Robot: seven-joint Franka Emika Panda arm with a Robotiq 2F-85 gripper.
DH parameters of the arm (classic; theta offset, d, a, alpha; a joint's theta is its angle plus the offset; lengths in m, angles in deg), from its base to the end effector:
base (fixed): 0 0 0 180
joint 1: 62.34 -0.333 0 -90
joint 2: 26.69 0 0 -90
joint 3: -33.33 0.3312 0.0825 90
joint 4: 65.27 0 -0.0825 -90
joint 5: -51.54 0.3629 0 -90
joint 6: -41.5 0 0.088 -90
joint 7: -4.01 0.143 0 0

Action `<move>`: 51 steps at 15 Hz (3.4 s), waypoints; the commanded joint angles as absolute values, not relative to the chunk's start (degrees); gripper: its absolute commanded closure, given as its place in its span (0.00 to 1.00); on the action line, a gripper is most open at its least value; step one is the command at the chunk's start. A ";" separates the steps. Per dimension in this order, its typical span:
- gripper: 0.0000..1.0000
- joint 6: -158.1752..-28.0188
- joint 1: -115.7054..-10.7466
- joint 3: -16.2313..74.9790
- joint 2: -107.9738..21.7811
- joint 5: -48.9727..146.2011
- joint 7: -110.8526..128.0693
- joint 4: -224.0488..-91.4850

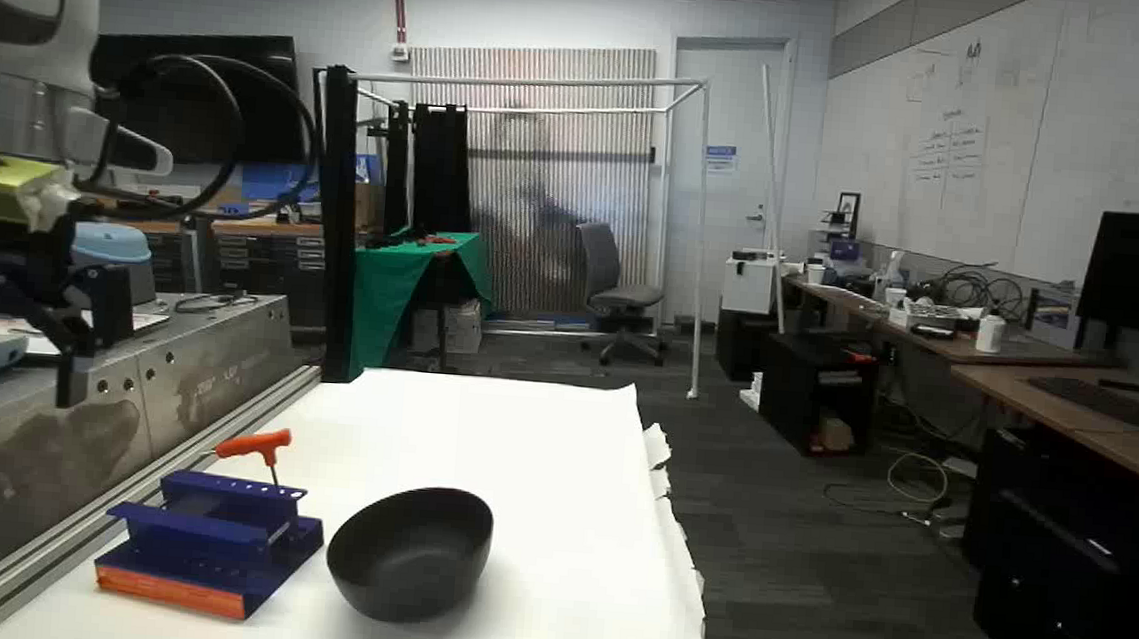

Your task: Pick up the orange object and put it in the bowl

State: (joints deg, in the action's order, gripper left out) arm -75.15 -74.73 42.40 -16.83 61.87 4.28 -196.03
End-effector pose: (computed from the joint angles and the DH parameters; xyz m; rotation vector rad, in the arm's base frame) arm 0.4186 0.1827 0.4085 -2.9939 -0.4210 0.1485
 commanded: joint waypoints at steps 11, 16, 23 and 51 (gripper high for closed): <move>0.00 -83.30 -71.97 42.52 -33.97 55.72 27.68 -180.76; 0.00 -83.09 -73.81 39.40 -46.27 52.17 40.61 -169.48; 0.00 -83.42 -75.72 35.72 -56.01 52.17 47.71 -160.64; 0.90 -67.02 -78.84 34.88 -40.84 27.49 73.41 -168.11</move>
State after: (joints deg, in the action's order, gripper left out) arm -71.87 -79.90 34.74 -39.52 30.99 69.51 -168.09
